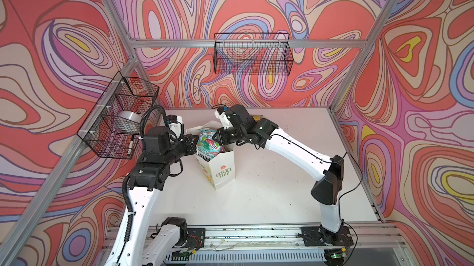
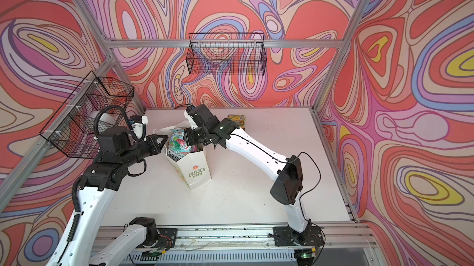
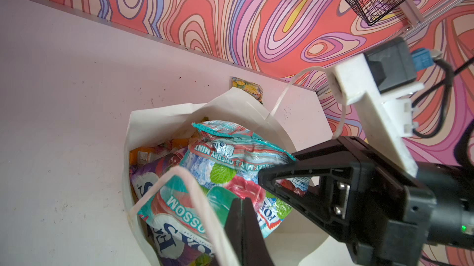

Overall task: Place the snacks into the paper bag
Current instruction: 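Lower the Mint packet into the bag and open the right gripper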

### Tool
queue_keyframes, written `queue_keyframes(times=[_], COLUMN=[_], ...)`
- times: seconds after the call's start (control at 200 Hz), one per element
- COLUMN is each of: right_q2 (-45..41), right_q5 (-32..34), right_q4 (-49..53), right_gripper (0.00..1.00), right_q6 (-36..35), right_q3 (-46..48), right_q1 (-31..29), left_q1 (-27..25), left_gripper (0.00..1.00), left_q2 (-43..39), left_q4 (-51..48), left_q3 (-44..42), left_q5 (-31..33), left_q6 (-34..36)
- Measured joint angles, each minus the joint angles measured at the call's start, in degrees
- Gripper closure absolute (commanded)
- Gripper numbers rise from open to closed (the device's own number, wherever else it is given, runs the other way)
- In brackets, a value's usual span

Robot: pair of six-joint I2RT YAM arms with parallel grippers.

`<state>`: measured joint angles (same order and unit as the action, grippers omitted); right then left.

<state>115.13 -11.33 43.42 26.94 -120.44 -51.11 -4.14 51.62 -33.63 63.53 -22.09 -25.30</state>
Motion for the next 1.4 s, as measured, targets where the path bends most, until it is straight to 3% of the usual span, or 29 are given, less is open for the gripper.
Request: queue_keyframes(times=[0.351,0.451,0.561,0.671,0.987,1.207,1.402], right_q2=[2.8,2.8,2.8,2.8,1.7,1.4,-1.0], right_q5=[6.0,7.5,8.9,10.8,20.3,22.6,21.6], right_q4=[4.7,4.8,5.0,5.0,5.0,4.5,3.2], right_gripper=[1.00,0.90,0.69,0.55,0.51,0.48,0.28], right_q6=[-1.2,-1.2,-1.2,-2.1,-4.3,-5.7,-7.8], right_q3=[-3.2,-2.9,-2.6,-2.4,-2.4,-4.3,-4.4], right_q1=[-0.9,-1.1,-1.3,-1.7,-6.7,-8.0,-9.0], left_q1=[0.0,0.0,0.0,0.0,0.0,0.0,0.0], left_gripper=[1.00,1.00,1.00,1.00,1.00,1.00,1.00], left_q2=[0.0,0.0,0.0,0.0,0.0,0.0,0.0], left_q4=[0.0,0.0,0.0,0.0,0.0,0.0,0.0], left_q3=[0.0,0.0,0.0,0.0,0.0,0.0,0.0], left_q5=[0.0,0.0,0.0,0.0,0.0,0.0,0.0], left_q6=[0.0,0.0,0.0,0.0,0.0,0.0,0.0])
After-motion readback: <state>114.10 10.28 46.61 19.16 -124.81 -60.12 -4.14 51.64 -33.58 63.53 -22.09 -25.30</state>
